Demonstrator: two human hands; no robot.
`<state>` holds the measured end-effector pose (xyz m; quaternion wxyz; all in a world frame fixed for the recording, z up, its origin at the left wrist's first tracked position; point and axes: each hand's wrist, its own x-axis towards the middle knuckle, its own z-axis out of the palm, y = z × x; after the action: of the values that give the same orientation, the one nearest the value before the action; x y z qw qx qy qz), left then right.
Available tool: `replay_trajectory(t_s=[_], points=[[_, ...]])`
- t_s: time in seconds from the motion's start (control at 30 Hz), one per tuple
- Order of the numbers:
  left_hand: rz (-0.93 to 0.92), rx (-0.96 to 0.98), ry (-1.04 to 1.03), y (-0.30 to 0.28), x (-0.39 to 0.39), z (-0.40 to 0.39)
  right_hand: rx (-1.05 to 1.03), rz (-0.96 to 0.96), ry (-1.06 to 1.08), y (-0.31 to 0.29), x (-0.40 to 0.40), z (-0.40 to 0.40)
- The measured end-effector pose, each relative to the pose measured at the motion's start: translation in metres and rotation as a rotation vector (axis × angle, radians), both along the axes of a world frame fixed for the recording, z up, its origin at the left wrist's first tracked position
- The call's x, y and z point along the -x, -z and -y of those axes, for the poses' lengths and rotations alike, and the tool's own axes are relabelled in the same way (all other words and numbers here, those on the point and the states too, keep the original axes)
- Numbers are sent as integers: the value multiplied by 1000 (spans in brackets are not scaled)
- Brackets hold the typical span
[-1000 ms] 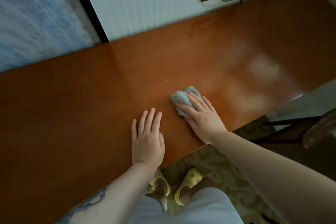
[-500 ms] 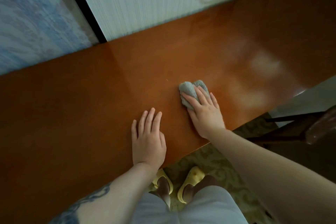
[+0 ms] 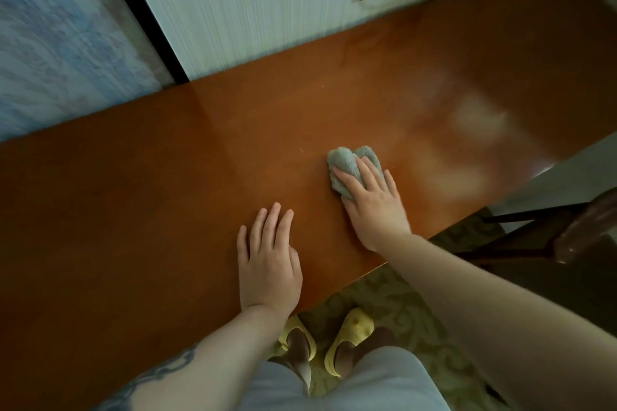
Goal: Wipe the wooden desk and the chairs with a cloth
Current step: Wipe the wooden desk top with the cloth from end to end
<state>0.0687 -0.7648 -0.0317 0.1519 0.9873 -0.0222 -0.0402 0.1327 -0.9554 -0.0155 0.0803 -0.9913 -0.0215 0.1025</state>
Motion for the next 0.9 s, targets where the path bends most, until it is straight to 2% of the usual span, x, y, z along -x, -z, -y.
replay_trajectory(t_s=[0.07,0.1,0.17,0.27,0.33,0.43,0.57,0.63,0.67,0.8,0.87,0.9], points=[[-11,11,6,0,0,0,-43,53,219,3,0,-41],[-16,12,12,0,0,-1,-67,73,239,5,11,-56],[-14,3,19,1,0,-2,-92,77,55,7,48,-66],[-9,12,12,1,-1,-3,-64,9,-419,6,89,-22],[-10,20,13,1,0,-2,-6,-9,-546,7,83,22],[-7,5,7,1,0,-1,-8,-25,-359,4,42,42],[-5,7,11,3,0,-2,-51,80,218,6,2,-27],[-16,11,18,2,0,-2,-89,115,299,9,16,-59],[-21,8,20,2,-1,-2,-92,115,212,10,32,-65],[-15,8,3,1,-1,-3,-65,17,-439,9,87,-14],[-12,28,-9,-1,-2,-3,-9,0,-542,7,75,25],[-11,42,-23,-2,-4,-2,6,-1,-494,6,61,34]])
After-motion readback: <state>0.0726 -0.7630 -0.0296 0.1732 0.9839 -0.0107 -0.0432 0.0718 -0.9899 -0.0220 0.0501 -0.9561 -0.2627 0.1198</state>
